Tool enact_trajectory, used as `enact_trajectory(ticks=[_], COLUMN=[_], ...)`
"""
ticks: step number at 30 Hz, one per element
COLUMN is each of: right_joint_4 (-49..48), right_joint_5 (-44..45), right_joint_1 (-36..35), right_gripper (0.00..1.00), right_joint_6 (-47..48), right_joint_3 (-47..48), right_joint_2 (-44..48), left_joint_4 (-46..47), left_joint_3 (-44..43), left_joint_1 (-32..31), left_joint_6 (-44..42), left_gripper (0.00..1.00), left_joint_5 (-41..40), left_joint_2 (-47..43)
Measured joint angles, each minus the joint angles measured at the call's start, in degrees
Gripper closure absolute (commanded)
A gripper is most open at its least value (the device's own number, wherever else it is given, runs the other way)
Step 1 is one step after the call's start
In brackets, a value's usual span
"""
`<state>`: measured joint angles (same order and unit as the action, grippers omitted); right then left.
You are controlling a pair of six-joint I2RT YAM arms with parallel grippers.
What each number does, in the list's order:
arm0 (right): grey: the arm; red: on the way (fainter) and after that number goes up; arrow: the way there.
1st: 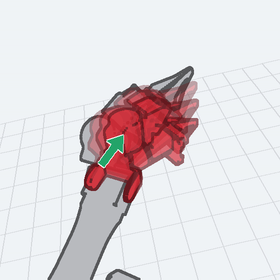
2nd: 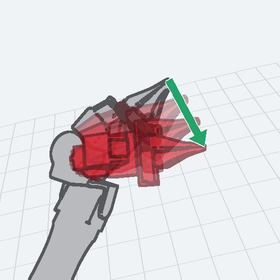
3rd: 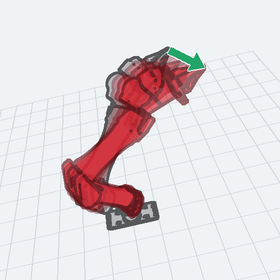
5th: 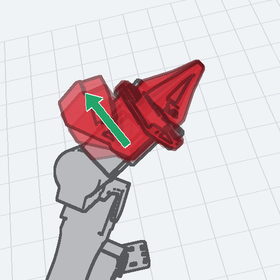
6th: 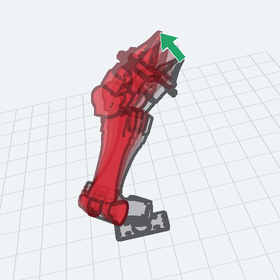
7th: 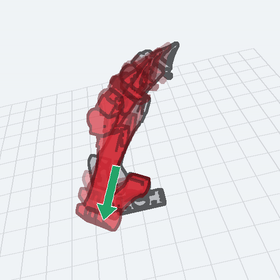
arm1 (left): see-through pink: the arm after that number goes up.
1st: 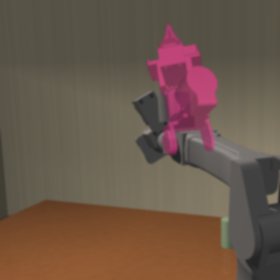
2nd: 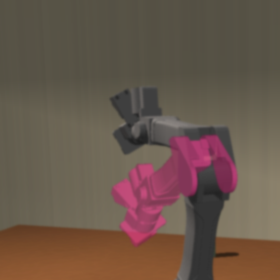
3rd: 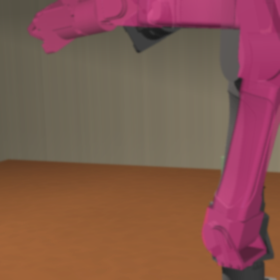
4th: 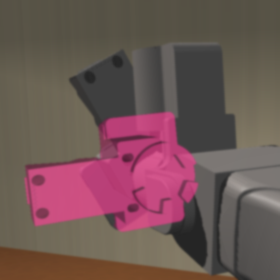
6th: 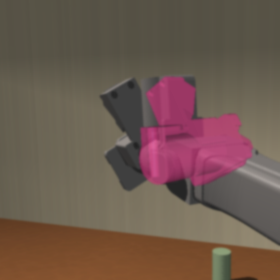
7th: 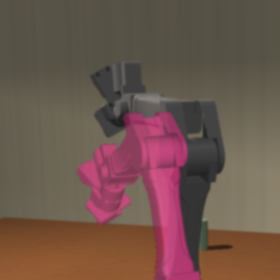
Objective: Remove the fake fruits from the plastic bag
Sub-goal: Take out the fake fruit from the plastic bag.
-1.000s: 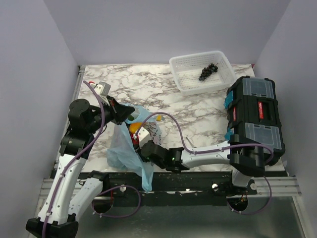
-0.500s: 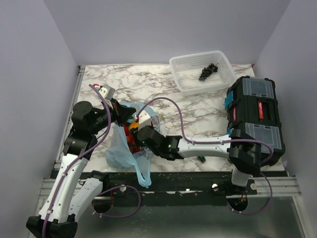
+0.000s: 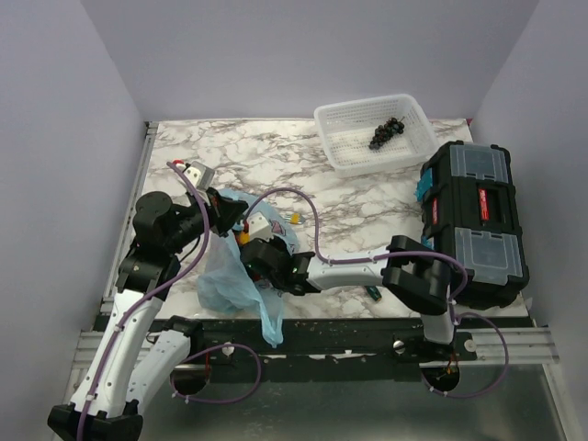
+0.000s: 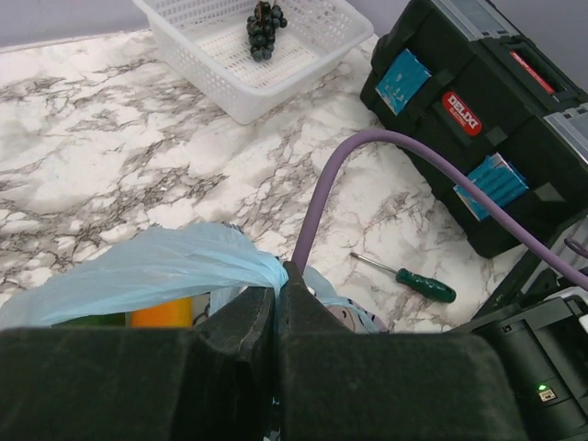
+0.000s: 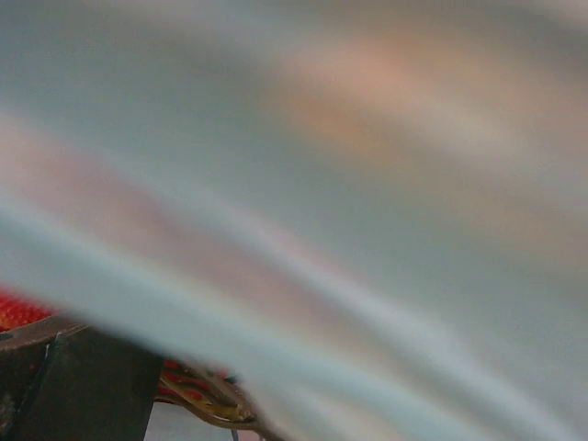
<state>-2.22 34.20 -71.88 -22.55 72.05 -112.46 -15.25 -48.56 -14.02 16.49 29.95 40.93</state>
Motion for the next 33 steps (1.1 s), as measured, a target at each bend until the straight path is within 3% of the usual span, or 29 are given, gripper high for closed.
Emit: enact_trajectory(ticks=[12, 26, 33], right_joint_4=[-1.5, -2.9, -2.7], right_joint_5=[0.9, 0.7, -2.8], right_joint_1=[0.8, 1.2, 1.5], right_gripper=[0.13, 0.62, 0.76], right_joint_6=[-1.0, 0.0, 0.1], right_joint_3=[2.0, 1.8, -2.5], right_joint_2=[-4.2, -5.4, 0.3], left_joint_4=[-0.7, -0.3, -0.2], left_joint_3=[1.6, 2.7, 2.7], left_joint_1=[-0.4, -0.6, -0.6], left_joint_6=[-0.4, -0.4, -0.5], left_gripper=[1.0, 1.0, 1.0], left_joint_5=[-1.2, -2.8, -3.9], left_joint_2=[-0.3, -1.0, -1.1])
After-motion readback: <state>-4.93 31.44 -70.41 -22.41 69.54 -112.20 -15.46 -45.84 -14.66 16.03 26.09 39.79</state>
